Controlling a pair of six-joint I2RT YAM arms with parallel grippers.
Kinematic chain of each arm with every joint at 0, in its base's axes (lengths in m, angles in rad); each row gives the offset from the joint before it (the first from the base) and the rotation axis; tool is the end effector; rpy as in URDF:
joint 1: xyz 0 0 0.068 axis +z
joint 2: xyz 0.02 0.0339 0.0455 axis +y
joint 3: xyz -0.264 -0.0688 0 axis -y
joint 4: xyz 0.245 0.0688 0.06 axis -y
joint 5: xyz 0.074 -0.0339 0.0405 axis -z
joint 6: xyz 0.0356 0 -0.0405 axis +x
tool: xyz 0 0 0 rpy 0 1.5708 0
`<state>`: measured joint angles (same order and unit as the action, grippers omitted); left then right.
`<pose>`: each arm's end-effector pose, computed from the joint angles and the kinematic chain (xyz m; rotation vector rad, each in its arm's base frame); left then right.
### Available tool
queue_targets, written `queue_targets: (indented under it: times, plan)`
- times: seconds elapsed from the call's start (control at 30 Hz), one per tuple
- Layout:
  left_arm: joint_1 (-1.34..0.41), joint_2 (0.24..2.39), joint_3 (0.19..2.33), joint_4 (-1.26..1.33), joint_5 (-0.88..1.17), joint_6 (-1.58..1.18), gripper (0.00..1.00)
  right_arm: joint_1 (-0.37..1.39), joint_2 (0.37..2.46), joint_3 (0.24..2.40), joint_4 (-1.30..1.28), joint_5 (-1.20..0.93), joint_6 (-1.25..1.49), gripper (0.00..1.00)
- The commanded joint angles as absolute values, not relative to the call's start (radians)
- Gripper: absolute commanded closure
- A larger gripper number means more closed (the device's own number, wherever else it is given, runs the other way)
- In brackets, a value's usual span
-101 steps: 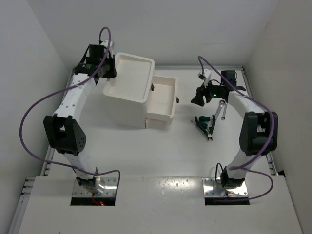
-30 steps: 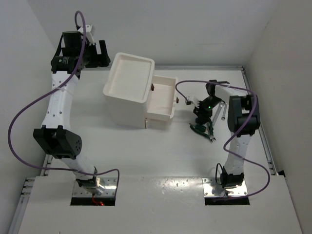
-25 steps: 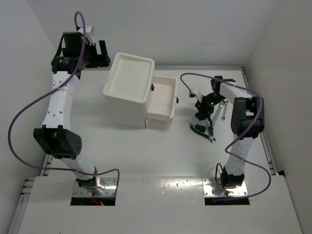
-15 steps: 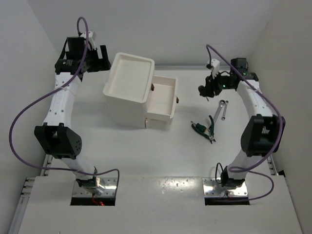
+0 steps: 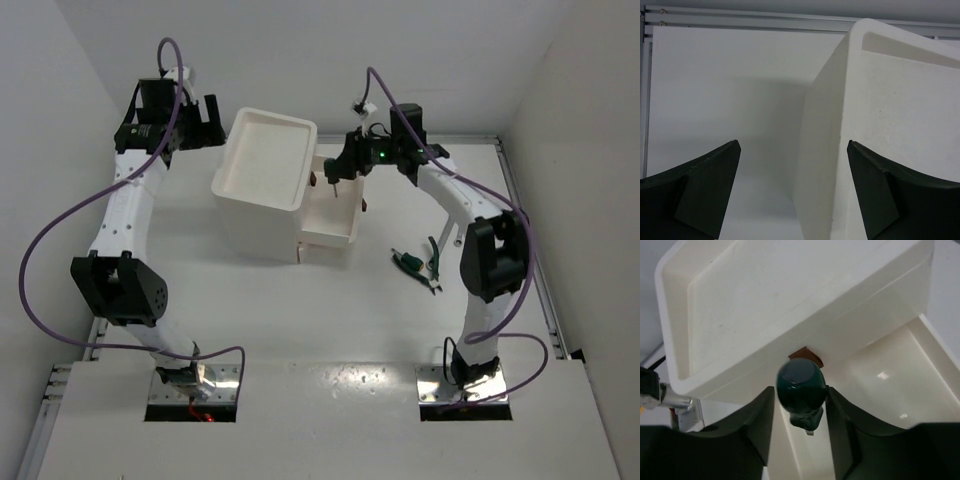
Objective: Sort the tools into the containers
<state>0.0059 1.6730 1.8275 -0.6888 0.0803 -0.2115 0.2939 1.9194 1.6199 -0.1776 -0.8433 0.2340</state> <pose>0.3740 -0.0006 0.4174 -0.1808 2.1023 -0.2077 0.4218 0.1554 0.3018 -0.6066 1.9853 1.1852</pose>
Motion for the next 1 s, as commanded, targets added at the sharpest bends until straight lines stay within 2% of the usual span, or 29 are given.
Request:
queue_targets:
  times: [0.0, 0.2, 0.3, 0.33, 0.37, 0.43, 0.47, 0.57, 0.7, 0.87, 0.97]
  plan:
    - [0.012, 1.618, 1.821, -0.649, 0.064, -0.213, 0.06, 0.281, 1.927, 1.686, -0.117, -0.825, 0.305, 0.49]
    - [0.012, 1.618, 1.810, -0.649, 0.075, -0.213, 0.06, 0.269, 1.849, 1.677, -0.179, -0.815, 0.197, 0.32]
    - [0.012, 1.618, 1.810, -0.640, 0.075, -0.204, 0.06, 0.209, 1.726, 1.628, -0.329, -0.809, 0.028, 0.40]
    - [0.012, 1.618, 1.810, -0.640, 0.075, -0.204, 0.06, 0.192, 1.692, 1.614, -0.471, -0.795, -0.056, 0.43]
    - [0.012, 1.618, 1.810, -0.631, 0.075, -0.195, 0.06, 0.157, 1.657, 1.597, -0.541, -0.772, -0.231, 0.47]
    - [0.012, 1.609, 1.810, -0.630, 0.066, -0.195, 0.06, 0.121, 1.559, 1.505, -0.738, -0.756, -0.413, 0.51]
    - [0.012, 1.609, 1.810, -0.630, 0.066, -0.195, 0.06, 0.111, 1.533, 1.479, -0.802, -0.721, -0.593, 0.52]
    - [0.012, 1.609, 1.801, -0.630, 0.066, -0.186, 0.06, 0.083, 1.464, 1.343, -0.938, -0.660, -0.785, 0.55]
    - [0.012, 1.591, 1.789, -0.630, 0.066, -0.186, 0.06, 0.074, 1.451, 1.223, -0.980, -0.612, -0.896, 0.55]
    - [0.012, 1.580, 1.769, -0.630, 0.046, -0.176, 0.06, 0.084, 1.472, 1.085, -0.865, -0.531, -0.865, 0.52]
    - [0.012, 1.569, 1.760, -0.630, 0.046, -0.166, 0.06, 0.074, 1.535, 1.074, -0.865, -0.518, -0.841, 0.52]
